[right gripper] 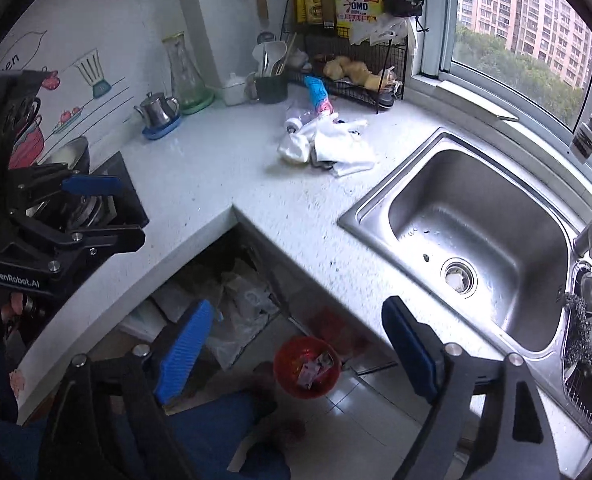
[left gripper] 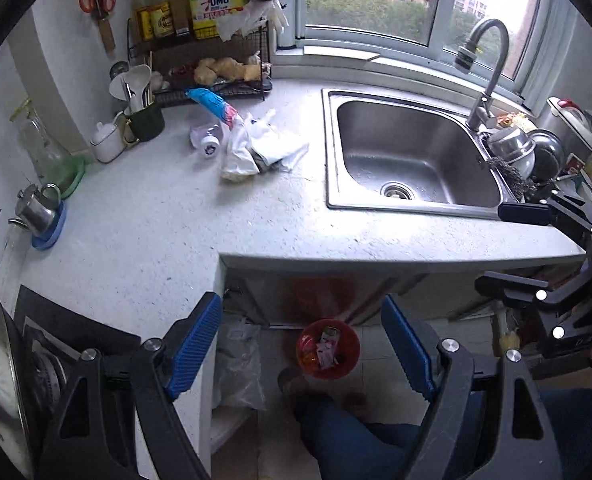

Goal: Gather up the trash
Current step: 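Raise both tools back up to the counter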

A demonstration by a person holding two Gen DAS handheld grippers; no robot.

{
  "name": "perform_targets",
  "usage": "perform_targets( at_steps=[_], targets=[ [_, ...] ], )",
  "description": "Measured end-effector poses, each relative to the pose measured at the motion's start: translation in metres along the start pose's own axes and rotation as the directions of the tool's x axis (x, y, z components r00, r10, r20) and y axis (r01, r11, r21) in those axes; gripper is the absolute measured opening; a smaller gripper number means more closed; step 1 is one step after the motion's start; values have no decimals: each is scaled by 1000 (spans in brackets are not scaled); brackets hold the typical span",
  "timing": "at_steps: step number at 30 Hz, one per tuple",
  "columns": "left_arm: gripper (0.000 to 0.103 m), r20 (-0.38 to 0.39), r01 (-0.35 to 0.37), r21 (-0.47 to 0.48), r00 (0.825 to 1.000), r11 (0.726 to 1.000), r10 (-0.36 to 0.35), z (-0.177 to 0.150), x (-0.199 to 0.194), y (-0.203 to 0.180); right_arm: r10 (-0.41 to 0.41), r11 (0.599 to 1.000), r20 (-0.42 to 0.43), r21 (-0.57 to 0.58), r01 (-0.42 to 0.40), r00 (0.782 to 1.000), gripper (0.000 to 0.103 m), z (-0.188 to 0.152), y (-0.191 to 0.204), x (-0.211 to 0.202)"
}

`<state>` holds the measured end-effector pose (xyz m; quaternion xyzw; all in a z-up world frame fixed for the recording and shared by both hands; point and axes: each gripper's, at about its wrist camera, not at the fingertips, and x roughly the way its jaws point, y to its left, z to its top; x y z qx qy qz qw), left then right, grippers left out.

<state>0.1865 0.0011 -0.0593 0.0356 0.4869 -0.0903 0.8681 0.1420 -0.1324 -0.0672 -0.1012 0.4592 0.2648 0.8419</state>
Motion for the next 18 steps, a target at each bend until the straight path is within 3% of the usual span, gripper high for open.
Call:
perform_targets(
  at_steps=[7,18],
  targets=[
    [80,-25,-8,-14,1000,1000,7,41,29,30,-28,999,-3,47,28,1000,88,30,-16,21],
    [80,-111,64,-10,992,998,-65,114,104,84,-67,985,-49,157,74,997,88,106,-45,80]
  ],
)
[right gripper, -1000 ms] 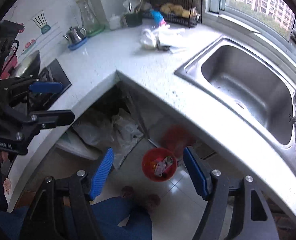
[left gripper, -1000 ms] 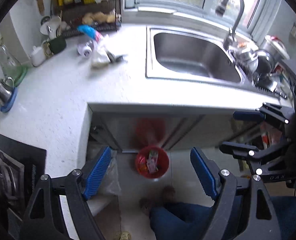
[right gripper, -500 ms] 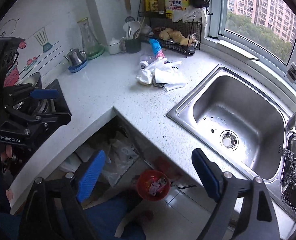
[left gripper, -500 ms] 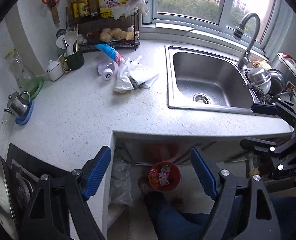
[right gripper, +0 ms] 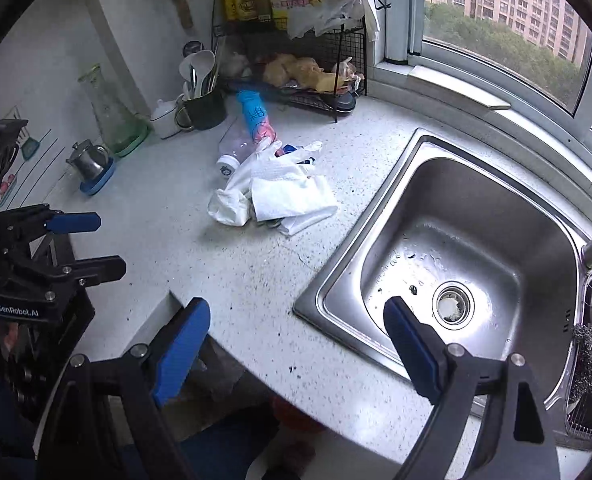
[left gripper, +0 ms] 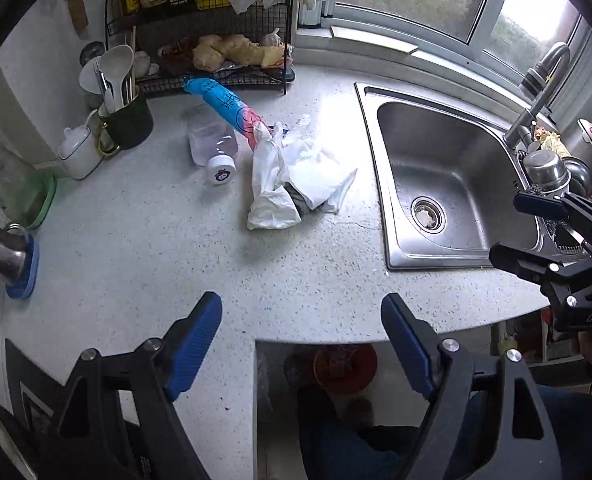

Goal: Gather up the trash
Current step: 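Raise both tools back up to the counter, then move both grippers toward the white gloves and tissue on the counter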

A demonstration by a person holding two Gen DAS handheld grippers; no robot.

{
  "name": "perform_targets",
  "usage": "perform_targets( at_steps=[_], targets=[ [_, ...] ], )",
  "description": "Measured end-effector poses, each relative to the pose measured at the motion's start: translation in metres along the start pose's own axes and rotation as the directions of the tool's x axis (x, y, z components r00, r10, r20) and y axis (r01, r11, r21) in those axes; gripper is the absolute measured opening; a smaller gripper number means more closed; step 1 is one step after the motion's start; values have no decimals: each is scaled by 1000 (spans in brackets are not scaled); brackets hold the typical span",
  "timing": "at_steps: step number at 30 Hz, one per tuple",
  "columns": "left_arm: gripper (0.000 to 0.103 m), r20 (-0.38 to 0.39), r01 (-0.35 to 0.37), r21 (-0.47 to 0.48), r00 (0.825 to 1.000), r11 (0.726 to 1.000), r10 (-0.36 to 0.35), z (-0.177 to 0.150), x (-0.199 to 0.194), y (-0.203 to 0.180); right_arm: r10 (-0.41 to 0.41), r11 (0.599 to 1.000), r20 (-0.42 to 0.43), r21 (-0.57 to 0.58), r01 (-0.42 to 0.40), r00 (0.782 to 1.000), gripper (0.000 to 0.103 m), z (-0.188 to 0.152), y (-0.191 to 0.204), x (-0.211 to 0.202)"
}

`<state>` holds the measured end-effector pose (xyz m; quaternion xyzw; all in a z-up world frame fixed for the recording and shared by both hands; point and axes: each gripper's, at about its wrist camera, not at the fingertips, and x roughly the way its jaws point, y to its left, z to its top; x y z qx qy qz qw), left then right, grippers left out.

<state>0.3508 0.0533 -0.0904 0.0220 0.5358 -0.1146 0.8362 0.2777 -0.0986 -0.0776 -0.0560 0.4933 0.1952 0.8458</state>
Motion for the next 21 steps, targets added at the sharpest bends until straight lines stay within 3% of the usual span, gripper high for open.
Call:
perform_targets(
  at_steps=[3,6,15,18,21],
  targets=[
    [81,-23,40,-13,999,999,-41,20,20,18,-6,1000,-22,15,6,1000,88,18,2,23],
    [88,-49,83,-28,995,996,-85,33,42,36,-9,999,-62,37,11,998,88,36,0,50],
    [89,-137,141,-56,980,988,-147,58,96,74,-31,996,-180,81,46,983,88,80,-16,127],
    [89,-176,190,-95,963,977,-205,64,108,84,-32,994,-211,95,53,977,88,92,-23,149],
    [89,-170,175,-90,967,980,-188,71,113,91,-13,995,-233,88,35,972,88,100,-25,166]
  ],
)
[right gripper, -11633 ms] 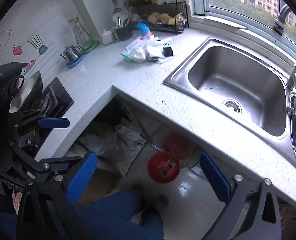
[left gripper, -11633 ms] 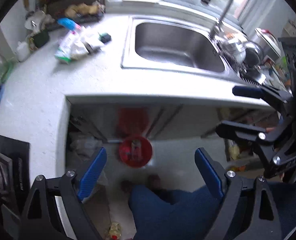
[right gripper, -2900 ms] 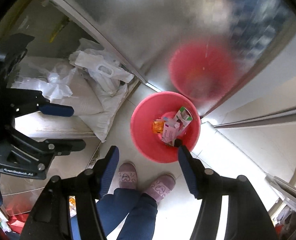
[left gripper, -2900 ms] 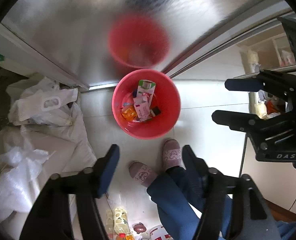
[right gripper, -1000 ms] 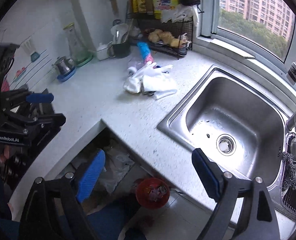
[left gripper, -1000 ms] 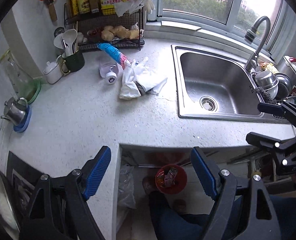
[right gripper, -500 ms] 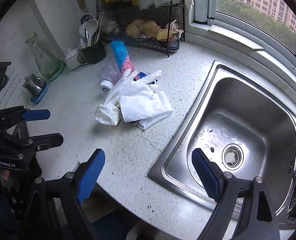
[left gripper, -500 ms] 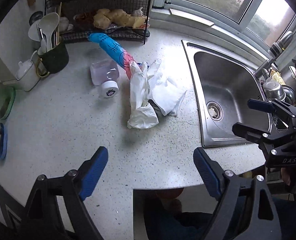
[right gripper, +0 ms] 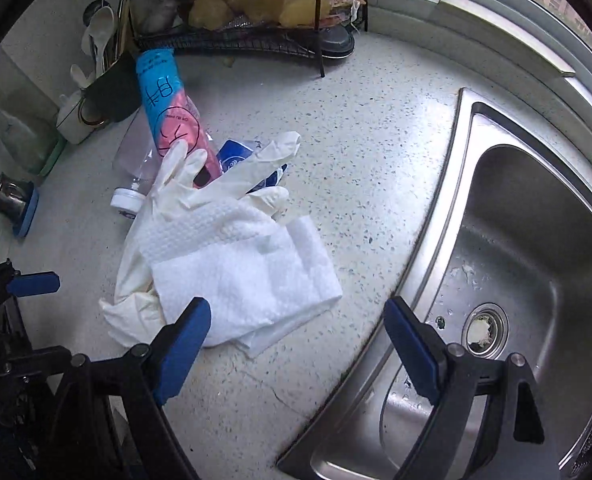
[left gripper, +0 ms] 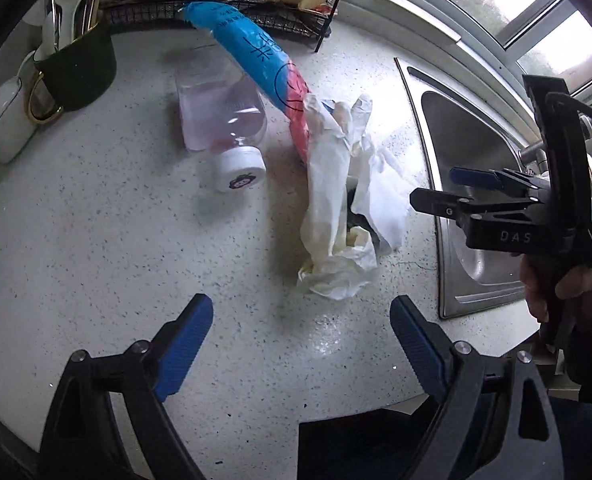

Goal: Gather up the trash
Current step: 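Move both grippers toward the white gloves and tissue on the counter, then grasp the white tissue with the right gripper and lift it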

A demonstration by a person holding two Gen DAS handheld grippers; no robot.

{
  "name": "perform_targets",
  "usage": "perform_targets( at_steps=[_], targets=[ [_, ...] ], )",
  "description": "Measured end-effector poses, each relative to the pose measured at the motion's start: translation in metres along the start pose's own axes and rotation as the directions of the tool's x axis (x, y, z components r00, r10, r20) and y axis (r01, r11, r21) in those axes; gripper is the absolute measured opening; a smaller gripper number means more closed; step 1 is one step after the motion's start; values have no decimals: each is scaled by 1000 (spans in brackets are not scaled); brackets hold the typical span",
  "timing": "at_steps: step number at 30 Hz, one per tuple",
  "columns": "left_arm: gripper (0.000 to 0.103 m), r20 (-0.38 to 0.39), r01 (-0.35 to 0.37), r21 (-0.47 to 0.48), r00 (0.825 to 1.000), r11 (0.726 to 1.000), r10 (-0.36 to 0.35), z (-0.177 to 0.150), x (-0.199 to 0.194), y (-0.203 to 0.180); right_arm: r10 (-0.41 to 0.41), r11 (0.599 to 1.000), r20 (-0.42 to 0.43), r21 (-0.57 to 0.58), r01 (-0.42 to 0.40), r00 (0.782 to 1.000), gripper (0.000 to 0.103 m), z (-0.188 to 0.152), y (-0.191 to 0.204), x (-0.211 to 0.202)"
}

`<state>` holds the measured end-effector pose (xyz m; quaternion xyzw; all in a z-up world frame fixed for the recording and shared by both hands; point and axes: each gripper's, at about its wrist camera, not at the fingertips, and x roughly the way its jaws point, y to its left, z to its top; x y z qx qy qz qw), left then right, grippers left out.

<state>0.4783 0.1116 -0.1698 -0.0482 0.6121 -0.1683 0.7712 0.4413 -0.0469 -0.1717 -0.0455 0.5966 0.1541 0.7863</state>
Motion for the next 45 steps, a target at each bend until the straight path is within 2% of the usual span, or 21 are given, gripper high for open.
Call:
perform_targets(
  at_steps=[2,4,6,9,11,12,13,16,18,21,24,29,33,36,40,43,45],
  targets=[
    [89,19,-33,12,999,999,33,4,-2,2,14,1000,-17,-5,-14,1000,85,6,-1,8],
    [89,32,-70,18,997,997,70,7,-3,4,6,1000,-30,-18,-6,1000,68,10,-4,15],
    [89,47,-100,8,994,995,100,9,-4,8,-19,1000,-44,-24,18,999,55,14,-7,20],
    [89,38,-83,-16,996,996,83,11,-1,16,18,1000,-92,-20,-19,996,54,16,-10,30],
    [89,25,-93,-22,995,995,94,10,1,19,14,999,-88,-38,-17,996,47,14,-10,29],
    [89,25,-100,-23,995,995,100,10,2,19,9,999,-87,-47,-13,996,38,14,-8,28],
    [89,21,-107,-23,994,994,108,10,2,19,4,998,-86,-58,-8,996,21,13,-6,27],
    [89,21,-179,-14,984,984,179,8,3,15,-26,997,-81,-75,20,996,6,8,-1,24],
    [89,20,-201,2,979,980,201,7,3,10,3,998,-86,-67,-9,996,5,1,1,19],
    [89,13,-150,6,989,989,149,8,4,5,7,997,-64,-72,-11,998,5,-8,5,5],
    [89,0,-154,14,988,988,154,11,9,-2,23,998,-36,-65,-25,999,4,-17,9,-14],
    [89,42,-113,15,993,994,112,16,2,-6,26,997,0,-69,-26,1000,4,-18,15,-39],
    [89,41,-67,16,997,998,66,19,-5,-3,20,998,24,-57,-19,1000,4,-22,13,-60],
    [89,45,-82,9,996,997,81,25,-6,-1,12,999,44,-37,-10,999,4,-26,7,-72],
    [89,5,-78,17,997,997,78,30,5,-1,15,1000,71,-3,-15,997,4,-26,-2,-85],
    [89,-4,-142,57,990,988,142,37,14,-8,2,1000,87,18,-3,996,4,-29,-6,-94],
    [89,-6,-141,74,990,987,142,43,20,-11,-4,999,92,35,0,996,4,-29,-9,-96]
  ],
)
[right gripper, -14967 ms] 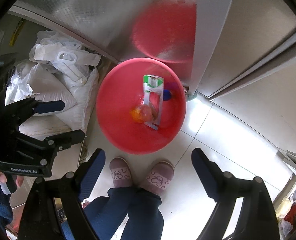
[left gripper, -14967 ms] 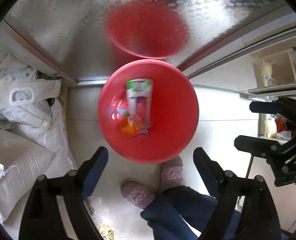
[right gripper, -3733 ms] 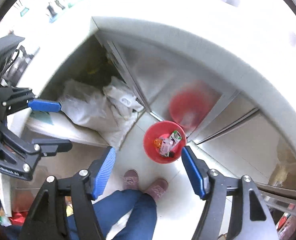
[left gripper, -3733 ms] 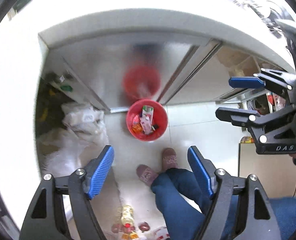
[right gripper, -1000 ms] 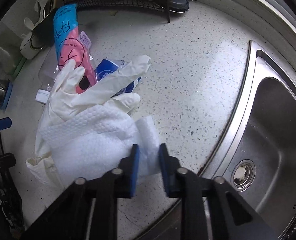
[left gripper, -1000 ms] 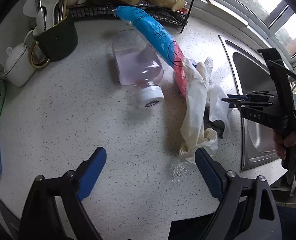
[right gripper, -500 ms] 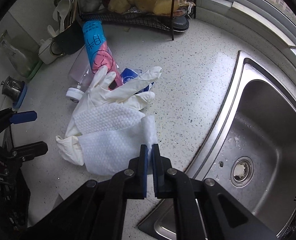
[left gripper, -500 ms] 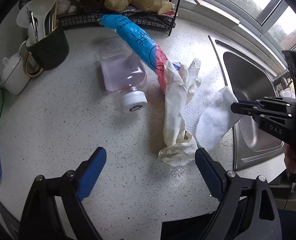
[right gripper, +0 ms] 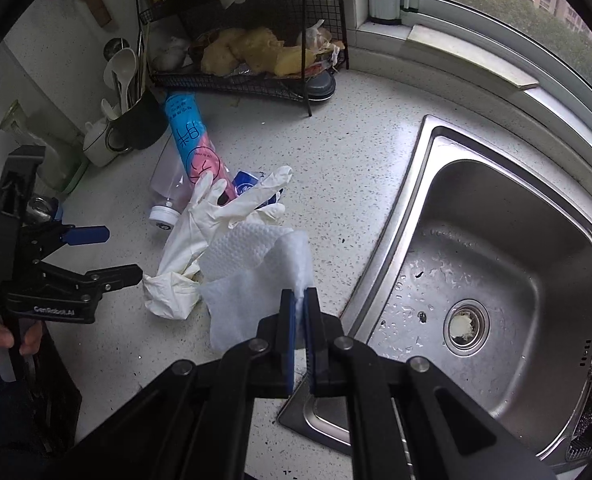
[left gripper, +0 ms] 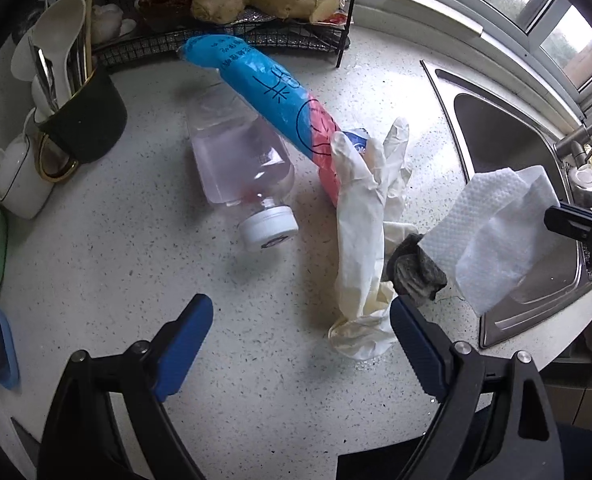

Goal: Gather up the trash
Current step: 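Grasp the white tissue with the right gripper and lift it, then grasp the white latex gloves with the left gripper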

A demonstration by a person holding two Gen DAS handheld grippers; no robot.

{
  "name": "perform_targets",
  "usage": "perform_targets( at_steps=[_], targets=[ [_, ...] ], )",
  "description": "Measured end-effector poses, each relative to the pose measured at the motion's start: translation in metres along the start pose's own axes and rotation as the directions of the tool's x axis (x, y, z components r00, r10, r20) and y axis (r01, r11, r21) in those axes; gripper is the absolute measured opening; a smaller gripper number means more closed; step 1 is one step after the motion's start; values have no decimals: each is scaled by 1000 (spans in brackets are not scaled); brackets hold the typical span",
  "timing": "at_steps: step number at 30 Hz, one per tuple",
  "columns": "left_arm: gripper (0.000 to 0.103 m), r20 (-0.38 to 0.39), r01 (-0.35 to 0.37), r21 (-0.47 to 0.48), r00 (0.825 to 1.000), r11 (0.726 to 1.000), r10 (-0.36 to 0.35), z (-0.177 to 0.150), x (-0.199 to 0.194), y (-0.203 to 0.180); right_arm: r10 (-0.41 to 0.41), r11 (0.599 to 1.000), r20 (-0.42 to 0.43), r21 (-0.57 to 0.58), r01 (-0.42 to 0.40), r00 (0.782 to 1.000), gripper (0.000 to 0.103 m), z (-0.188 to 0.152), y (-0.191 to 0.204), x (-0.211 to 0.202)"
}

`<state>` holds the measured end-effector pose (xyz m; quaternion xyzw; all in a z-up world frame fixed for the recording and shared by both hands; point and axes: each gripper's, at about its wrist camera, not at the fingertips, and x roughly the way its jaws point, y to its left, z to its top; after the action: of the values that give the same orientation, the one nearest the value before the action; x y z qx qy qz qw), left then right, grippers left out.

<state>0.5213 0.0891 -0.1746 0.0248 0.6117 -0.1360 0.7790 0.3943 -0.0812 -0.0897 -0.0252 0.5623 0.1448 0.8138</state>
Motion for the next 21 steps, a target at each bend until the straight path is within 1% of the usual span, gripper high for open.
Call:
perform_targets(
  at_steps=[5,9,13,16,17,18,19,20,21],
  targets=[
    [89,-25,57,16,998,998,-56,14,16,-6,-28,999,4,32,28,1000,4,-6,-8,0],
    [89,-28,43,34,999,999,-42,21,28,-10,-40,997,7,63,40,999,4,-9,-14,-4],
    [89,-40,96,43,995,994,-94,27,37,-14,-48,996,-3,74,48,999,4,-11,-14,-2],
    [88,-44,85,70,996,994,-82,31,43,-19,-49,996,-8,78,49,999,4,-12,-14,0],
    [80,-47,88,74,995,993,-84,32,45,-21,-48,996,-8,80,48,999,4,-12,-14,0],
    [62,-49,103,73,994,992,-99,33,47,-22,-48,995,-8,83,48,999,4,-12,-13,0],
    [52,-53,120,68,992,990,-117,34,49,-22,-47,995,-7,85,48,999,4,-12,-13,0],
    [36,-58,133,62,990,989,-130,33,51,-22,-48,995,-7,86,48,999,4,-12,-13,0],
    [33,-70,150,56,987,987,-146,33,54,-22,-47,995,-7,87,48,999,4,-11,-13,0]
  ],
)
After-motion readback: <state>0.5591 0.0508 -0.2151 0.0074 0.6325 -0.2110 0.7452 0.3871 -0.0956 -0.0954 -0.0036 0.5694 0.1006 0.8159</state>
